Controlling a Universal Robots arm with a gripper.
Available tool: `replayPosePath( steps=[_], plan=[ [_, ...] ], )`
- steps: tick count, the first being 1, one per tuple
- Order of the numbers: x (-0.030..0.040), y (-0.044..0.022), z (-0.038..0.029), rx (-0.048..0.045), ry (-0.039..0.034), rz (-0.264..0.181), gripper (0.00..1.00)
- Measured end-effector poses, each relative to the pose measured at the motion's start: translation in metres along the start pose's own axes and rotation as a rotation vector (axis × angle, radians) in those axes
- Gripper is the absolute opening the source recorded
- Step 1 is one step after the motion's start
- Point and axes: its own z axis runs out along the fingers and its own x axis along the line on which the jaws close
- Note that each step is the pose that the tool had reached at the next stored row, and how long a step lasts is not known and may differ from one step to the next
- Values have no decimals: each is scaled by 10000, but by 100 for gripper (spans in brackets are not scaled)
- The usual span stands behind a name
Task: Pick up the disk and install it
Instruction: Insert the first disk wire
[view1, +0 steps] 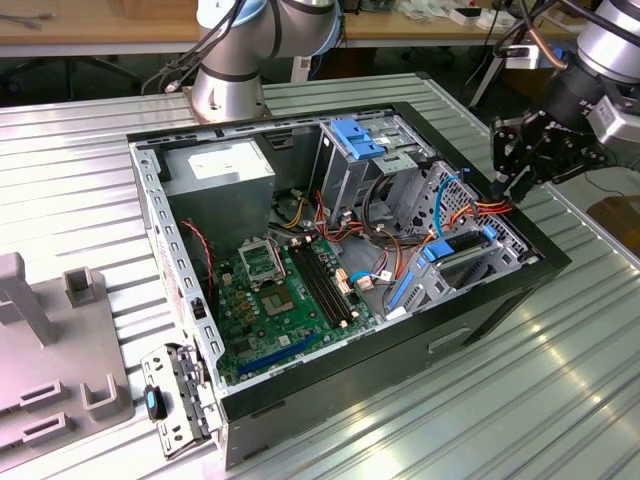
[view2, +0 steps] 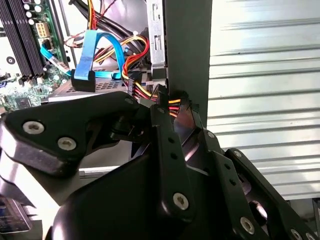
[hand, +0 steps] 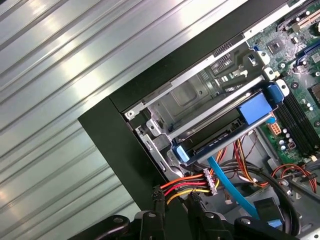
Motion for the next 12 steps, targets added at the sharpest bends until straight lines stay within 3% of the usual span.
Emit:
replayPosePath(
  steps=[5,9,12],
  plan=[
    [20,-13,7,36,44,-141,33],
    [24,-7,19,82,19,-921,33],
    [37,13,27,93,10,-1104,33]
  ],
)
